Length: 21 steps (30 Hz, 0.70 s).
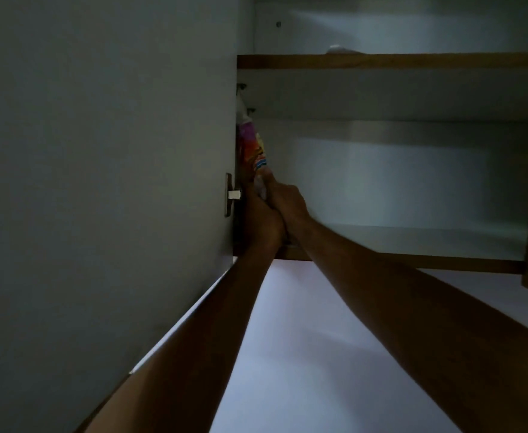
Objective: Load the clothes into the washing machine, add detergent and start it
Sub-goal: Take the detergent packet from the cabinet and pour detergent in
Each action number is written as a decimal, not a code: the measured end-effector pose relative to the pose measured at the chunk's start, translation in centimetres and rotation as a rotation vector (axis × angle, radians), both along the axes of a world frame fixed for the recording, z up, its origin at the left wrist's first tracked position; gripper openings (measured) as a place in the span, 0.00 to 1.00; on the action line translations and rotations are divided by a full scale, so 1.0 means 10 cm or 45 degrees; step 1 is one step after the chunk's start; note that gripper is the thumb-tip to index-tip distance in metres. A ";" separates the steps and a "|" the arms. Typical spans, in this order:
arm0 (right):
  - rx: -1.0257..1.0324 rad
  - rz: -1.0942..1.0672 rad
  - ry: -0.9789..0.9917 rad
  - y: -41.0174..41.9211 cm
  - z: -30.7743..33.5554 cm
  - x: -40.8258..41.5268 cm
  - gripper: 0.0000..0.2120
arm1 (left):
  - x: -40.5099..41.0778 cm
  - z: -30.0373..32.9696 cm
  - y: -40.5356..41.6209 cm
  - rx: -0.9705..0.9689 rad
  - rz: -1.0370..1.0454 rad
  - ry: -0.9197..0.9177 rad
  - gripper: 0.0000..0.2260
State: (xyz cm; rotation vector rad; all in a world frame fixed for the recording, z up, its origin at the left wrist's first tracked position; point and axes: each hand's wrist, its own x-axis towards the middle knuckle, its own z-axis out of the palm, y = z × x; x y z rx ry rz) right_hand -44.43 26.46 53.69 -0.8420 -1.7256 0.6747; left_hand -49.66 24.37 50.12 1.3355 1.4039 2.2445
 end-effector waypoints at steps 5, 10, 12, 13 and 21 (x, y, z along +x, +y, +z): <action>-0.438 0.385 0.233 0.07 -0.03 0.04 0.25 | 0.18 -0.09 -0.04 0.075 0.181 0.172 0.21; -0.407 0.467 0.143 0.12 -0.11 0.07 0.24 | 0.16 -0.11 0.00 0.063 0.288 0.245 0.21; -0.375 0.462 0.127 0.11 -0.12 0.08 0.24 | 0.16 -0.10 -0.02 0.060 0.270 0.272 0.22; -0.372 0.463 0.132 0.09 -0.12 0.09 0.25 | 0.13 -0.09 -0.02 0.058 0.238 0.289 0.23; -0.374 0.073 -0.013 -0.06 -0.09 0.15 0.18 | 0.11 -0.08 -0.05 0.008 0.147 0.356 0.26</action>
